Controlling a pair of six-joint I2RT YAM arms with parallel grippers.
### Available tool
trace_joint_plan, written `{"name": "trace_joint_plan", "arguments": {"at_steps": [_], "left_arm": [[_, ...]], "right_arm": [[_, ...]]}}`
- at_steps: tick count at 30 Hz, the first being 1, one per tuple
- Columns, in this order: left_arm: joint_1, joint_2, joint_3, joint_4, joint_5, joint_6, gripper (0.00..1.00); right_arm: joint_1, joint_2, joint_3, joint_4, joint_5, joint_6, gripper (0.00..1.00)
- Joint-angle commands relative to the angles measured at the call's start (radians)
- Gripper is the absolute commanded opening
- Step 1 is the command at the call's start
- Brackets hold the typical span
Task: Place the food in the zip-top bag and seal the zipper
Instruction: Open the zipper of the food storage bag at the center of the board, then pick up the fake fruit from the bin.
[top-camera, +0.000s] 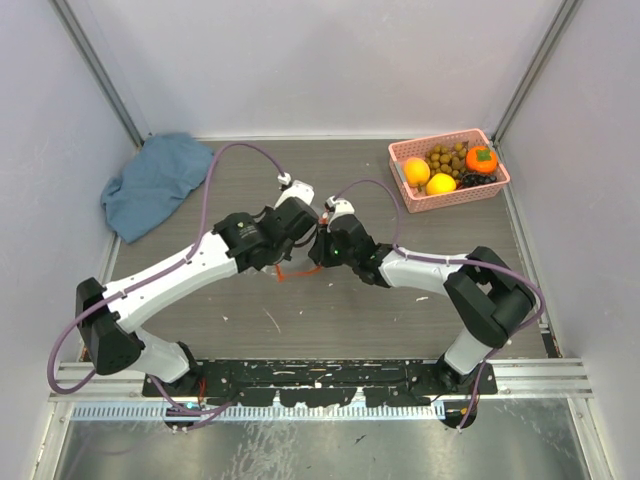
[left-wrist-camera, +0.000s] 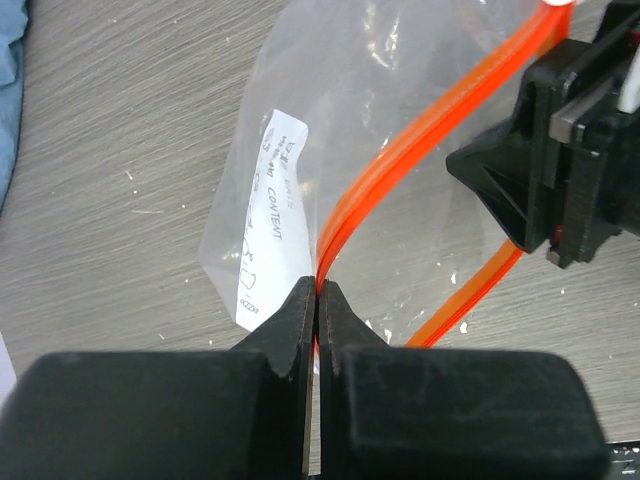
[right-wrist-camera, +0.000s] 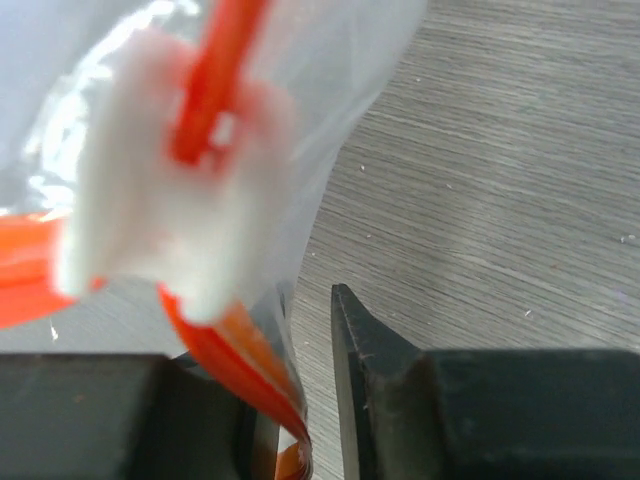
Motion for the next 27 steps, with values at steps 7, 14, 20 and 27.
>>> {"name": "trace_joint_plan", "arguments": {"at_steps": [7,14,20,27], "left_arm": [[0.074,0.018,0.049,0.011,0.071,0.051,0.00],[0.103,0.048,0.082,-0.006,0.105,0.052,0.00],[0.154,0.010,0.064,0.016,0.140,0.030,0.00],[0.206,-0.044,0.000,0.061,0.191,0.030,0.00]], "right_arm": [[-0.001,-0.177,0.067,-0.007,-0.076,-0.098,0.51],[-0.024,-0.259,0.035,-0.040,-0.091,-0.101,0.58],[-0.105,-0.336,0.038,-0.131,-0.106,-0.181,0.67],[-0.331,-0.353,0.071,-0.230,-0.136,-0.262,0.75]]}}
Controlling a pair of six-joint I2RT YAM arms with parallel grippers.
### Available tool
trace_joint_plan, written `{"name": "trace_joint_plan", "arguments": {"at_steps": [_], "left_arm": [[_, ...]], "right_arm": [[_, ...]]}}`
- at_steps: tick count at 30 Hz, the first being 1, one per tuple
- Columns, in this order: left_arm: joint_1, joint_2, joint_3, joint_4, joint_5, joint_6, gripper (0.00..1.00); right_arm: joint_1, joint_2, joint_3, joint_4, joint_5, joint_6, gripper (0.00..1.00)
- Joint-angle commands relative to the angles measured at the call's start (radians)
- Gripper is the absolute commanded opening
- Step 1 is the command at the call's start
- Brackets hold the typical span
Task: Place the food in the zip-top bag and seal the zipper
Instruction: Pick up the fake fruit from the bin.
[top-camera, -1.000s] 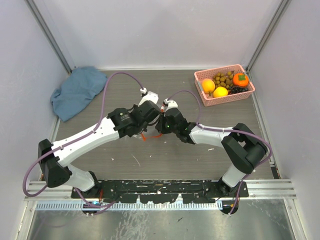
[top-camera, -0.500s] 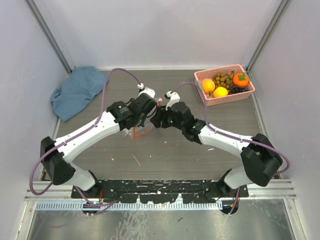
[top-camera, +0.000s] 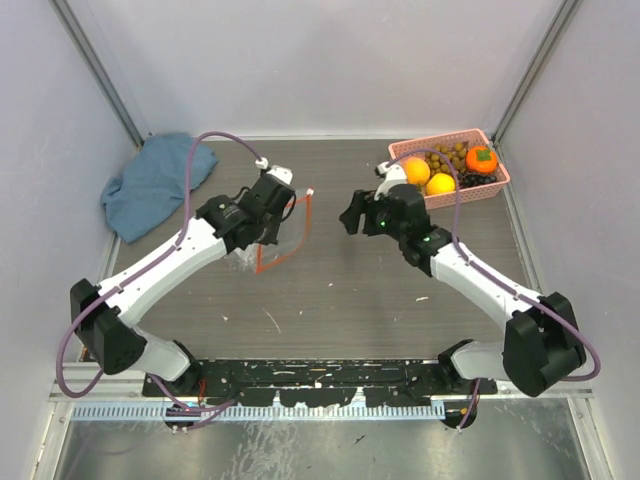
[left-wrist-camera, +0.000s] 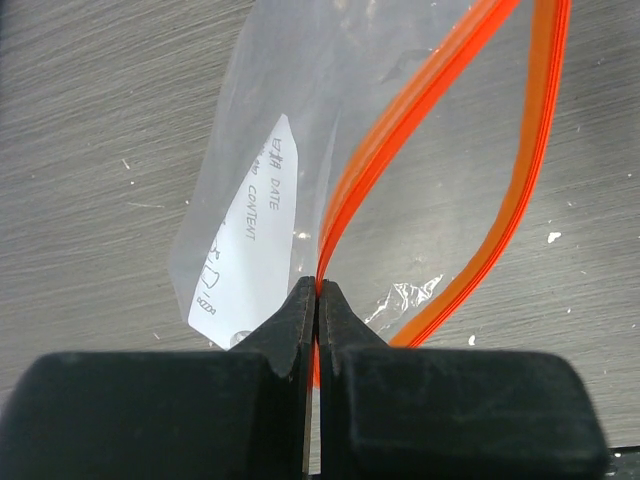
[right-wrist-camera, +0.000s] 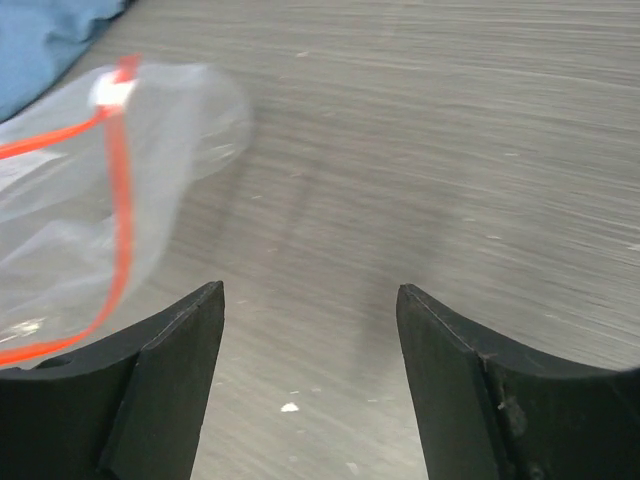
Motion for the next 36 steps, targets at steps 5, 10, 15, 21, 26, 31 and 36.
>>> {"name": "trace_joint_plan", "arguments": {"at_steps": [5,10,15,21,26,31,36], "left_arm": [[0.034,-0.081,-0.043,0.068,0.074,0.005,0.00],[0.043,-0.081,-0.057,0.077,0.074,0.034,0.00],[0.046,-0.070,-0.052,0.064,0.075,0.039,0.00],[0.048,-0.065,-0.053,0.064,0.082,0.048,0.00],[0.048,-0.050,-0.050,0.060,0.090,0.052,0.00],[0.049,-0.031,-0.046,0.054,0.105,0.056,0.00],[0.049,-0.016,-0.040,0.049,0.134,0.060,0.00]], "right_arm": [[-0.249,0.046,0.107,-0.093,0.018,-0.119,0.77],[-0.390,0.203,0.237,-0.072,0.065,-0.167,0.78],[-0.454,0.325,0.353,-0.036,0.094,-0.202,0.79],[-0.516,0.524,0.529,-0.028,0.087,-0.222,0.81],[-0.535,0.664,0.649,-0.034,0.075,-0.231,0.83],[-0.538,0.762,0.724,-0.052,0.064,-0.247,0.87],[-0.538,0.829,0.762,-0.057,-0.001,-0.256,0.90]]}}
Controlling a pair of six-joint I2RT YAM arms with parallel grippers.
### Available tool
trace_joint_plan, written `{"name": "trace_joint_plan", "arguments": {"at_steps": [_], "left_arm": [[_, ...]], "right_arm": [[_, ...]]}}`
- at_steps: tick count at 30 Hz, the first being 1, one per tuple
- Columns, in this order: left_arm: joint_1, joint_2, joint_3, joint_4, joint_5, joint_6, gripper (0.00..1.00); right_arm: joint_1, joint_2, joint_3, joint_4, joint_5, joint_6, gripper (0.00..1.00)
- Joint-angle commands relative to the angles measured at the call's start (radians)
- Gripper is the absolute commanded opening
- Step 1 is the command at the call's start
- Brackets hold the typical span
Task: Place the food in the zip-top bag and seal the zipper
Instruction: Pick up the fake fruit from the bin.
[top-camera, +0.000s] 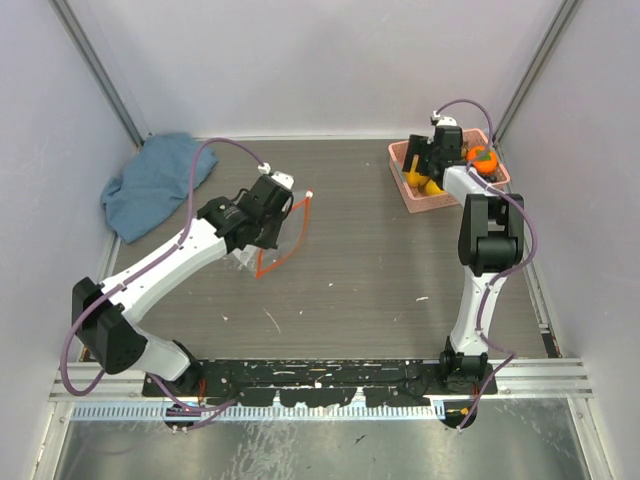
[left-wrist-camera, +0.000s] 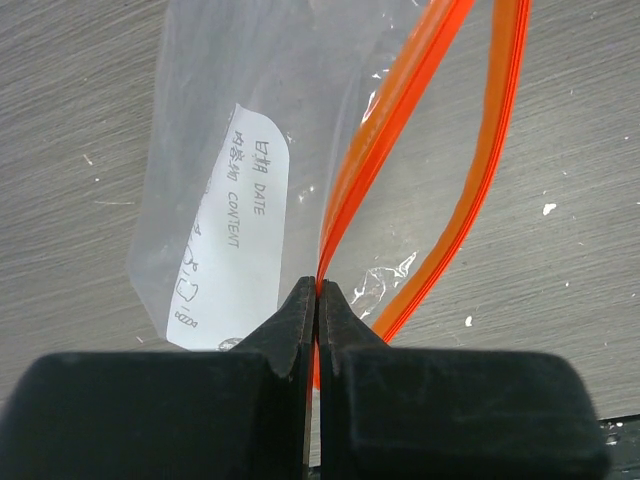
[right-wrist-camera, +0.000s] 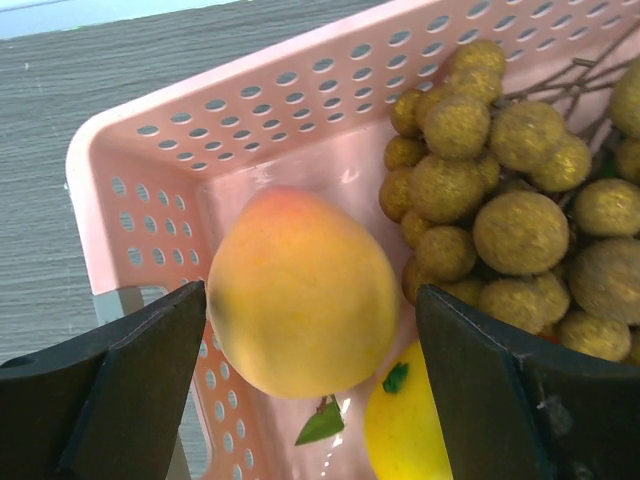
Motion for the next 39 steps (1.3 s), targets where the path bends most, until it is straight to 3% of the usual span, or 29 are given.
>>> {"name": "trace_joint_plan", "arguments": {"at_steps": [1,15,23,39], "left_arm": [[0.004,0.004,0.018,0.015,0.033,0.022,0.00],[0.004,0.015,0.023,0.015,0.071,0.027,0.00],[0.004,0.020,0.024,0.014,0.097,0.025,0.00],[0.004,0.020,0.026,0.010,0.120,0.031,0.00]], "right_arm": [[0.002,0.032,0.072,0.010,-0.072,-0.023,0.91],[0.002,0.158,0.176,-0.126,-0.100,-0.045,0.95],[0.002,0.143,0.182,-0.240,-0.099,-0.061,0.91],[0.002,0.160,0.267,-0.446,-0.092,-0.127,0.95]]}}
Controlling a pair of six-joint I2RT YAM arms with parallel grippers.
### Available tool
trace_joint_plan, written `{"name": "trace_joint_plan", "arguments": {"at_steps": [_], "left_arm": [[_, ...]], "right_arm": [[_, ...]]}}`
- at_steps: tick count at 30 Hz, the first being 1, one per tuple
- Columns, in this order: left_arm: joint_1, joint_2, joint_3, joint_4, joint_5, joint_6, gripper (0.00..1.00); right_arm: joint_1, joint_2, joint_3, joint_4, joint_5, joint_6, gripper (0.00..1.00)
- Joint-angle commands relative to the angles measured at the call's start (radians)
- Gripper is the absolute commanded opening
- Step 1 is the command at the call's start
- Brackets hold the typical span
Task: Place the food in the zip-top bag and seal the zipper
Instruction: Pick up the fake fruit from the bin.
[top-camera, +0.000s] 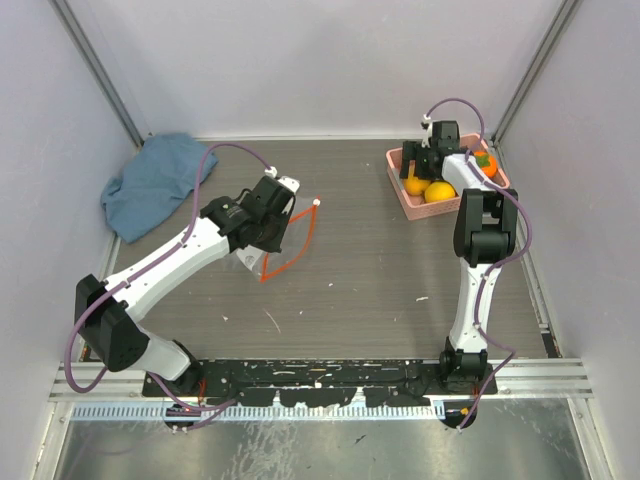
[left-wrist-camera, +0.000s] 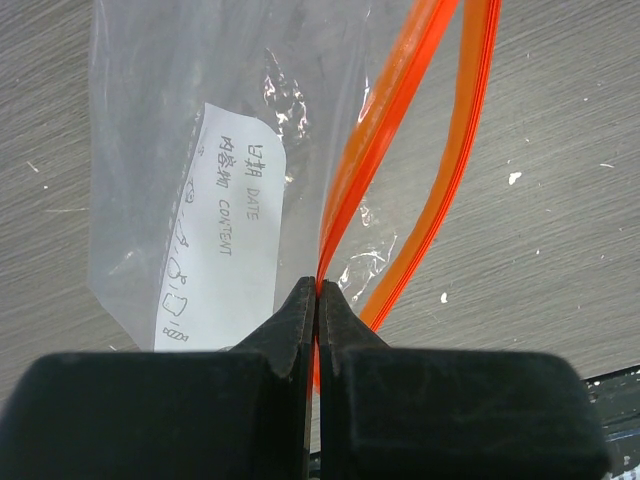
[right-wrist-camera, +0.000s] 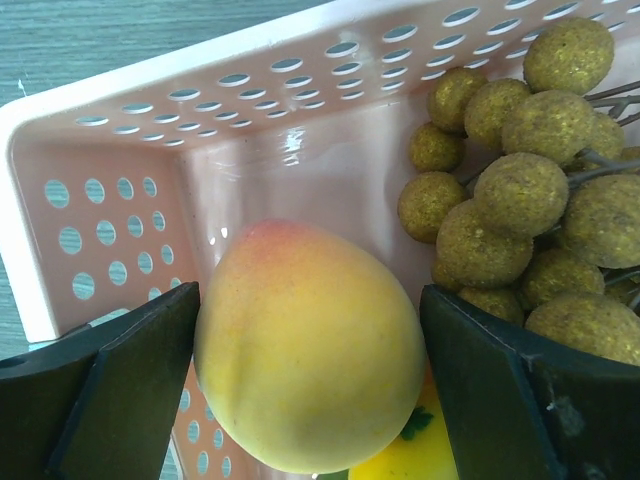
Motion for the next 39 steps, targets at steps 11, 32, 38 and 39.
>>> {"name": "trace_joint_plan", "arguments": {"at_steps": [11,32,38,39], "left_arm": [[0.013,0.003,0.042,-0.019,-0.069,0.002,0.00],[0.018,-0.047,0.035,-0.052,-0.129,-0.071,0.00],[0.019,-0.058,0.006,-0.013,-0.098,-0.095,0.00],[0.020,-0.060,0.006,-0.008,-0.093,-0.098,0.00]], "right_arm": [[0.006,-0.043,0.039,-0.088,-0.013,-0.017,0.72],[0.006,-0.355,-0.251,0.181,-0.048,0.120,0.55],[0.023,-0.476,-0.374,0.207,-0.089,0.162,0.55],[0.029,-0.499,-0.399,0.214,-0.104,0.176,0.55]]}}
